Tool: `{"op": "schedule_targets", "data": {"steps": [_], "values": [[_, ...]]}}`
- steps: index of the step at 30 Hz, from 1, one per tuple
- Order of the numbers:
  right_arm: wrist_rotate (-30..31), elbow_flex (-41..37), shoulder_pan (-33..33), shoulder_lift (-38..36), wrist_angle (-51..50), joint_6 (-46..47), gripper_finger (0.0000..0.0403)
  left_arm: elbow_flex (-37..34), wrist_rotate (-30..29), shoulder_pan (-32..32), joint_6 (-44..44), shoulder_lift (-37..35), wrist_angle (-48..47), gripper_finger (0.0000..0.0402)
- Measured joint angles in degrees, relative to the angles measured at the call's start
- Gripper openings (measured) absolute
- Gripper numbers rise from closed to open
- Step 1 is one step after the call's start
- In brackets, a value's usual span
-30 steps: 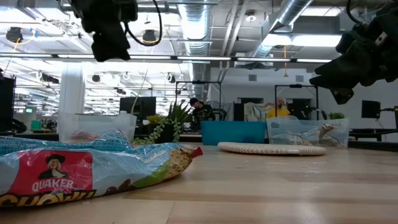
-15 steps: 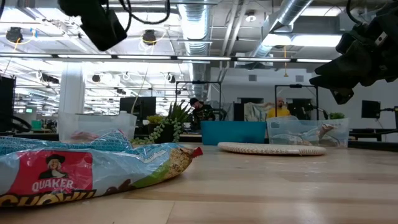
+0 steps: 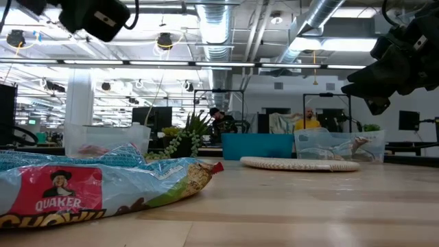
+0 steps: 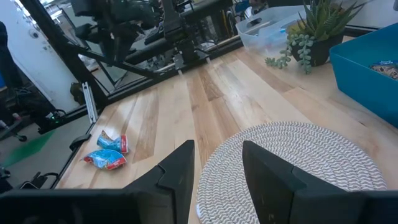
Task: Pick and place Granola Bars by type
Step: Put the red granola bar into the left transparent bin
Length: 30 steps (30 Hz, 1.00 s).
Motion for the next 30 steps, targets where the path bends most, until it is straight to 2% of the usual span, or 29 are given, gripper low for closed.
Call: {"op": "schedule_targets", "data": {"steps": [4, 12, 17, 24, 30], "values": [[-0.01, 0.00, 0.00, 0.00, 0.00, 0.01, 0.0127, 0.00, -0.01, -1.54, -5.47, 0.85, 0.45, 0.0128], [-0.01, 0.00, 0.00, 0.00, 0.08, 0.01, 0.0127, -0.04, 1.20, -2.00, -31.78, 5.96, 3.69, 0.0128], [-0.01, 0.01, 0.01, -0.02, 0.04, 0.02, 0.0127, -0.04, 2.66, -2.28, -43.25, 10.54, 8.09, 0.0128], [-0.01, -0.01, 0.01, -0.01, 0.24, 0.02, 0.0127, 0.39, 3.00, -2.65, -53.69, 17.81, 15.85, 0.0128], [-0.01, -0.01, 0.00, -0.01, 0.06, 0.02, 0.0127, 3.60, 3.00, -2.70, -56.53, 25.00, 16.57, 0.0128]]}}
